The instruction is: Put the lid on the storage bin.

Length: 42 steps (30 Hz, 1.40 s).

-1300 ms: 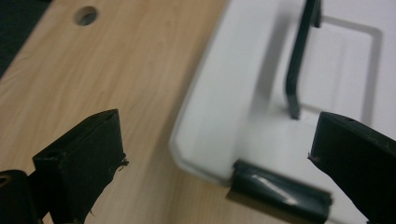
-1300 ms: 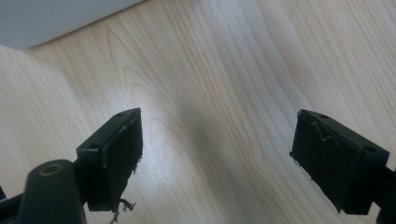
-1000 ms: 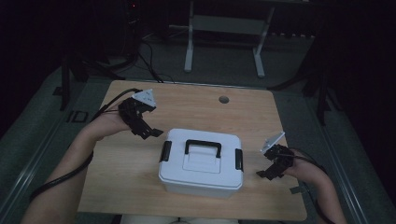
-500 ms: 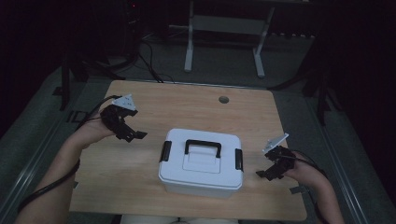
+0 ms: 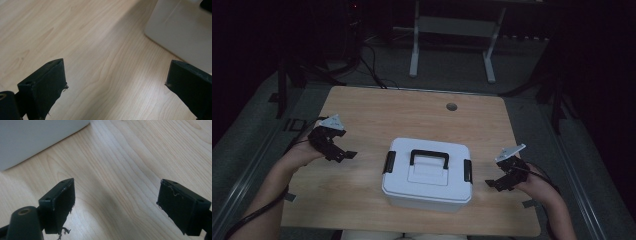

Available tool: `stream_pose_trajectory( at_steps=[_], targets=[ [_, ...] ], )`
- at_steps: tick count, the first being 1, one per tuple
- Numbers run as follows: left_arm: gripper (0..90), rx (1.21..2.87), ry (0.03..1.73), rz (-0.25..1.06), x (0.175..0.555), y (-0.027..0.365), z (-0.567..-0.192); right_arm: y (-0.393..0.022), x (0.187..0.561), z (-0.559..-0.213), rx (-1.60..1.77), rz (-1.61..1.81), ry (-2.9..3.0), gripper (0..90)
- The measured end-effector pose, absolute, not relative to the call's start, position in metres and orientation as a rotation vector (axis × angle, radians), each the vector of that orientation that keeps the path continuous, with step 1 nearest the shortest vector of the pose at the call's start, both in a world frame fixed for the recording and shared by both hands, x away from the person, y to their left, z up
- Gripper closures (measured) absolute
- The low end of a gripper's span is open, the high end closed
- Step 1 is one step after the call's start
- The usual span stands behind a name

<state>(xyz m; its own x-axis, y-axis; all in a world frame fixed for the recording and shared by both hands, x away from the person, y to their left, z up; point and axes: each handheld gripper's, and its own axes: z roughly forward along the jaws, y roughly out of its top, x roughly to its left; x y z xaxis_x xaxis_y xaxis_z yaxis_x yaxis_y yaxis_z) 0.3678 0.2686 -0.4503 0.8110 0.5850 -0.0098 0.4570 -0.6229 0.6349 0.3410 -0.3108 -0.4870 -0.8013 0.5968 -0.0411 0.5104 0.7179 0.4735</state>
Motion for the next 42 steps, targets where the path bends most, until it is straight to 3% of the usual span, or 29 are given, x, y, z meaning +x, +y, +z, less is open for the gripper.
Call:
stream_pose_trajectory(
  at_steps=[24, 42],
  targets=[
    [2.2, 2.335, 0.915, 0.269, 0.347, 0.286, -0.511, -0.329, 0.334, -0.519, 1.134, 0.804, 2.496, 12.9],
    [2.2, 2.288, 1.028, 0.358, 0.331, 0.29, -0.539, -0.332, 0.322, -0.535, 1.316, 0.873, 2.159, 12.3]
  ],
)
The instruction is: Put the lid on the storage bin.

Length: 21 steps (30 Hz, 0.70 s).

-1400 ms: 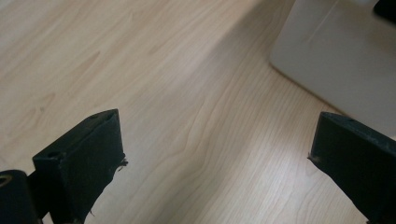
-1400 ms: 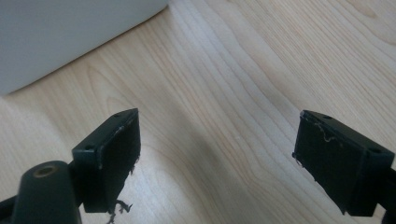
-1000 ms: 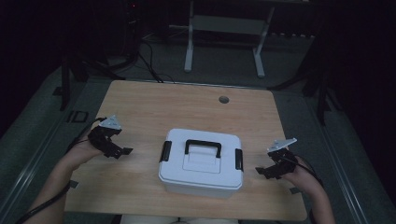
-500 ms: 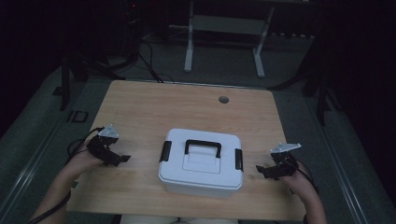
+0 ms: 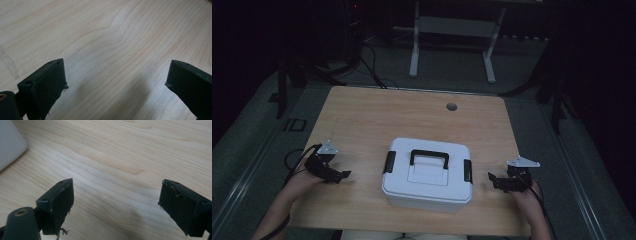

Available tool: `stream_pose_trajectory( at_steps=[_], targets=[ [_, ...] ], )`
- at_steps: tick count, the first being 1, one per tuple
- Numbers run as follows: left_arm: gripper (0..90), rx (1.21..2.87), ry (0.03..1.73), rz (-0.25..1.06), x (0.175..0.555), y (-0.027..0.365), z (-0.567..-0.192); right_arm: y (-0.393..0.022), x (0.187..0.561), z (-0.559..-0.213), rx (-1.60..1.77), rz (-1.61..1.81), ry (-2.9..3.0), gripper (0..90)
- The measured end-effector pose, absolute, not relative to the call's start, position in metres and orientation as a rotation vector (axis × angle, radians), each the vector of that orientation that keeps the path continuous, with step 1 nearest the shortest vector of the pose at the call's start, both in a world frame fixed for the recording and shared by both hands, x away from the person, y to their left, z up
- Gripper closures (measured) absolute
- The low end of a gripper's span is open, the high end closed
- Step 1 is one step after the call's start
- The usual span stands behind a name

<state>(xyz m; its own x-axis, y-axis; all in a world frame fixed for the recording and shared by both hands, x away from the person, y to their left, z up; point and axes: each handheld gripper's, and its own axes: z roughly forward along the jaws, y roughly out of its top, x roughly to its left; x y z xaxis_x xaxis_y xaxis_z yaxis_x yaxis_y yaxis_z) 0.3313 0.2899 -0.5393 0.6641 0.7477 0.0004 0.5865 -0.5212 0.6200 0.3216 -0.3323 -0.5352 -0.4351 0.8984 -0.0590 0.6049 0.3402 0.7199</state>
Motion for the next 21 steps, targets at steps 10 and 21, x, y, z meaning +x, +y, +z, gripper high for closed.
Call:
stream_pose_trajectory(
  at_steps=[10, 21],
  targets=[
    [2.2, 2.177, 1.124, 0.467, 0.326, 0.294, -0.548, -0.335, 0.316, -0.541, 1.398, 0.928, 1.995, 12.3],
    [2.3, 1.987, 1.242, 0.692, 0.316, 0.296, -0.55, -0.332, 0.311, -0.542, 1.414, 0.947, 1.864, 12.3]
  ],
)
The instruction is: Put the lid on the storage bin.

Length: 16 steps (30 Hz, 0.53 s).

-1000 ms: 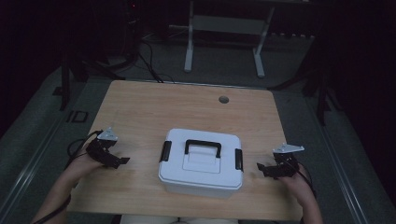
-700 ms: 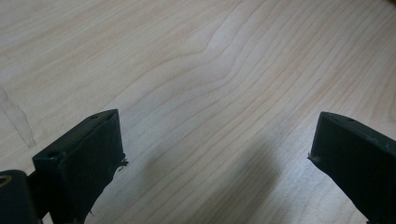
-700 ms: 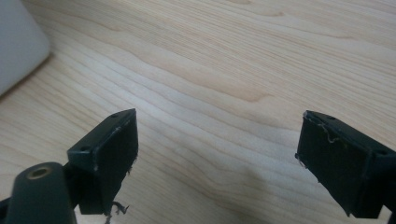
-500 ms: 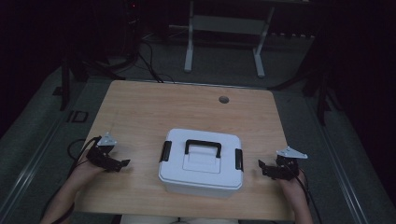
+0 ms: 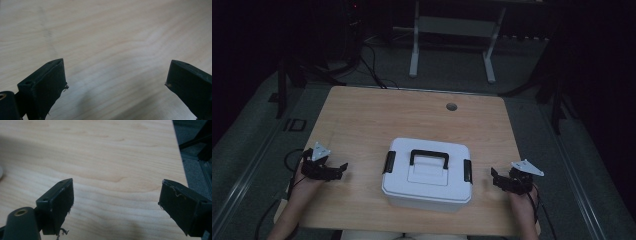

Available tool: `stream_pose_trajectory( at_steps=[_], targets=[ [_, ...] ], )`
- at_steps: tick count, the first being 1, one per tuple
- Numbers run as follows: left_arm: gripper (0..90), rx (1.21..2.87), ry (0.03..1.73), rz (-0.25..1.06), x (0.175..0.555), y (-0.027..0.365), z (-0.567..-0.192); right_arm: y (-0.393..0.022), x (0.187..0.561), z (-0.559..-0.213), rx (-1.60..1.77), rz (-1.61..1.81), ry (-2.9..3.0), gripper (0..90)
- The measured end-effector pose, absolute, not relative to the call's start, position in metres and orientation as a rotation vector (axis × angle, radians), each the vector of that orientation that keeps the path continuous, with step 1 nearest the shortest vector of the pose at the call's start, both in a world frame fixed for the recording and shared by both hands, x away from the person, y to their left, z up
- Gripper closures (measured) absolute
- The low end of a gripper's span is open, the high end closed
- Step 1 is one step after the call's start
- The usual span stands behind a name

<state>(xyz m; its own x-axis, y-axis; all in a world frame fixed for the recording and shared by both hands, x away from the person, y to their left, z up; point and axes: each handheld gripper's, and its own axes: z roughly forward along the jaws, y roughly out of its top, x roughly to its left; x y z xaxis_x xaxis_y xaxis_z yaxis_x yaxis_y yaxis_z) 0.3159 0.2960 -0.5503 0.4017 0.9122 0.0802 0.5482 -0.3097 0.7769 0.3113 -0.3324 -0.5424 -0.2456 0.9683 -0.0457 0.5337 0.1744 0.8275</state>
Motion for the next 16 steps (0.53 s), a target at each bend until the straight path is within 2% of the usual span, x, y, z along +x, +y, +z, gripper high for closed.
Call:
stream_pose_trajectory(
  at_steps=[8, 16],
  targets=[
    [2.2, 1.887, 1.29, 0.779, 0.308, 0.3, -0.5521, -0.3378, 0.3062, -0.5413, 1.448, 1.006, 1.749, 12.4],
    [2.2, 1.905, 1.259, 0.813, 0.3051, 0.2964, -0.5553, -0.3351, 0.3068, -0.5427, 1.416, 0.978, 1.775, 12.4]
  ],
)
